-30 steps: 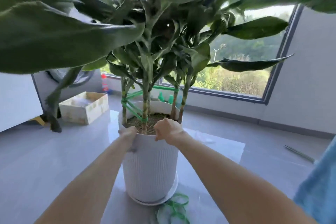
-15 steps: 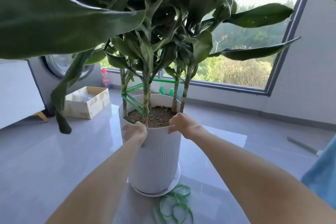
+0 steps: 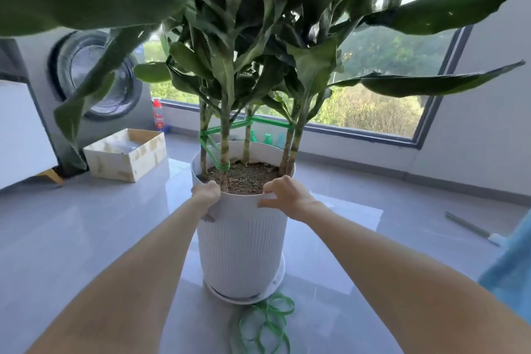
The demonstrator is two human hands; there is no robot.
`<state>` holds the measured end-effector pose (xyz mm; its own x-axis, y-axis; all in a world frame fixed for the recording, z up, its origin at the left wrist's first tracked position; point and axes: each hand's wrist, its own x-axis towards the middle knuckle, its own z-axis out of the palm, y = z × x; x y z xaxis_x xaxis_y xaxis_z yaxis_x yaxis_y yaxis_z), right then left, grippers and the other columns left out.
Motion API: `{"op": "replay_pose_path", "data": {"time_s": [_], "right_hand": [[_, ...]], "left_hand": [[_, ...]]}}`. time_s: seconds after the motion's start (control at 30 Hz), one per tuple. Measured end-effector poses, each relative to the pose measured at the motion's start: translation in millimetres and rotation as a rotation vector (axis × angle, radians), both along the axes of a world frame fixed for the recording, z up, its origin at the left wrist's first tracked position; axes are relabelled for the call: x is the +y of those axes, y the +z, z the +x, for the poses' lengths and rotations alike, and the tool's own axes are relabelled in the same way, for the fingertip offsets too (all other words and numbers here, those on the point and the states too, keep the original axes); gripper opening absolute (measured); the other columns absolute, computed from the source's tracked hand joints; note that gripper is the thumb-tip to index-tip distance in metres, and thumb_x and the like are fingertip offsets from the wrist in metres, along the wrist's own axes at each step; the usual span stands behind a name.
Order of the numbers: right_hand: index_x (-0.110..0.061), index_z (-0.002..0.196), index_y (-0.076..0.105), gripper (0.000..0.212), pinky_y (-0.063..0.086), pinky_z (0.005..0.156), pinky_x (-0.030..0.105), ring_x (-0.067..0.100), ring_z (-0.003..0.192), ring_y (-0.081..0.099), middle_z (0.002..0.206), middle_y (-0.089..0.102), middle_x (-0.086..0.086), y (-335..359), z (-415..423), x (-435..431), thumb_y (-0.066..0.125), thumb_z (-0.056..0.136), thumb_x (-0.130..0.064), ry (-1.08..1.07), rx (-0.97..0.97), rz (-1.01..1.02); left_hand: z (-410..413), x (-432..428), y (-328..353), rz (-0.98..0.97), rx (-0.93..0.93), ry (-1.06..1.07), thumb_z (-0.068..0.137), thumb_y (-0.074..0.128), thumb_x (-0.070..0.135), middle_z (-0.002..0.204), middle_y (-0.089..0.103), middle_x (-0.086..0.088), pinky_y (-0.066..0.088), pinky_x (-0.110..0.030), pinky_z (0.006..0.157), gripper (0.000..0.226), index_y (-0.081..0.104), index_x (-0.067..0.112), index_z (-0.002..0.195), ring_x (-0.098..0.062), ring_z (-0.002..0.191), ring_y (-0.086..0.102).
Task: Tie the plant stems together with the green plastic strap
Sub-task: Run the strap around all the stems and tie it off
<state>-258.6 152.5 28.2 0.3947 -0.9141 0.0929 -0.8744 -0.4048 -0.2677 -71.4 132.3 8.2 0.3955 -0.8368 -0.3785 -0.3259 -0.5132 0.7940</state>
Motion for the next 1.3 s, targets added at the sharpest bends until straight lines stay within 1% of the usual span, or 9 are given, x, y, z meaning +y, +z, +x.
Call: {"op": "replay_pose_path", "data": {"time_s": [0.13, 0.4, 0.5, 0.63, 0.87, 1.0, 1.07, 1.2, 1.3], "right_hand": [[-0.011, 0.094, 0.064, 0.021, 0.045, 0.074, 0.031, 0.021, 0.097, 0.052, 0.097, 0.058, 0.005, -25, -1, 8, 0.067, 0.086, -0.030, 0.062, -0.039, -0.308], [-0.011, 0.089, 0.050, 0.031, 0.050, 0.049, 0.033, 0.022, 0.066, 0.058, 0.081, 0.059, 0.003, -49, -12, 32, 0.076, 0.077, -0.022, 0.110, -0.066, -0.629], [-0.012, 0.079, 0.051, 0.020, 0.047, 0.045, 0.031, 0.025, 0.053, 0.060, 0.068, 0.062, 0.001, -64, -13, 41, 0.065, 0.086, -0.026, 0.230, 0.043, -0.552], [-0.012, 0.092, 0.058, 0.026, 0.047, 0.068, 0.035, 0.029, 0.078, 0.063, 0.089, 0.066, 0.005, -104, -4, 59, 0.047, 0.095, -0.035, 0.206, 0.232, -0.236], [-0.008, 0.110, 0.059, 0.025, 0.045, 0.081, 0.035, 0.032, 0.108, 0.059, 0.118, 0.060, 0.013, -211, -7, 75, 0.045, 0.090, -0.013, -0.096, 0.392, 0.326], [-0.007, 0.118, 0.056, 0.031, 0.045, 0.092, 0.037, 0.030, 0.117, 0.054, 0.127, 0.055, 0.012, -250, -8, 76, 0.043, 0.091, -0.014, -0.163, 0.382, 0.530], [-0.008, 0.120, 0.058, 0.032, 0.043, 0.095, 0.038, 0.031, 0.119, 0.052, 0.129, 0.055, 0.012, -266, -7, 72, 0.043, 0.093, -0.017, -0.153, 0.367, 0.612], [-0.011, 0.138, 0.048, 0.042, 0.014, 0.115, 0.039, 0.030, 0.141, 0.023, 0.148, 0.035, 0.014, -293, -5, 68, 0.037, 0.098, -0.019, -0.103, 0.383, 0.751], [-0.006, 0.142, 0.040, 0.044, 0.004, 0.116, 0.044, 0.029, 0.142, 0.019, 0.150, 0.030, 0.015, -302, -5, 66, 0.034, 0.100, -0.018, -0.144, 0.377, 0.798]], "left_hand": [[0, 10, -6, -0.024, -0.104, -0.080, 0.099, 0.015, 0.049, 0.137, 0.042, -0.022, 0.053, -0.042, 0.072, 0.067, 0.028, 0.000, 0.141, -0.043, 0.105, 0.057], [-7, 47, -42, -0.119, -0.215, 0.052, 0.096, 0.025, 0.039, 0.118, 0.059, -0.019, 0.047, -0.046, 0.093, 0.048, 0.041, 0.006, 0.127, -0.037, 0.105, 0.059], [-21, 61, -70, -0.066, -0.190, -0.101, 0.092, 0.037, 0.038, 0.119, 0.059, -0.018, 0.049, -0.041, 0.092, 0.045, 0.045, 0.009, 0.127, -0.035, 0.106, 0.059], [-42, 78, -100, -0.058, -0.198, -0.270, 0.092, 0.039, 0.026, 0.107, 0.065, -0.022, 0.043, -0.029, 0.067, 0.028, 0.058, 0.006, 0.096, -0.033, 0.089, 0.062], [-39, 109, -163, 0.105, -0.237, -0.342, 0.093, 0.038, 0.015, 0.124, 0.053, -0.030, 0.043, -0.045, 0.095, 0.039, 0.049, -0.011, 0.119, -0.041, 0.116, 0.051], [-43, 112, -194, 0.121, -0.244, -0.397, 0.087, 0.038, 0.009, 0.076, 0.054, -0.024, 0.047, -0.047, 0.079, 0.030, 0.039, 0.013, 0.058, -0.044, 0.088, 0.055], [-48, 113, -202, 0.133, -0.254, -0.421, 0.081, 0.039, 0.005, 0.060, 0.045, -0.014, 0.046, -0.043, 0.068, 0.033, 0.030, 0.015, 0.051, -0.045, 0.082, 0.052], [-53, 113, -223, 0.187, -0.253, -0.446, 0.082, 0.045, 0.011, 0.103, 0.068, -0.011, 0.050, -0.034, 0.085, 0.022, 0.067, 0.012, 0.082, -0.029, 0.101, 0.062], [-55, 115, -233, 0.232, -0.266, -0.460, 0.082, 0.045, 0.013, 0.113, 0.066, -0.008, 0.049, -0.034, 0.088, 0.031, 0.069, 0.012, 0.102, -0.029, 0.106, 0.060]]}}
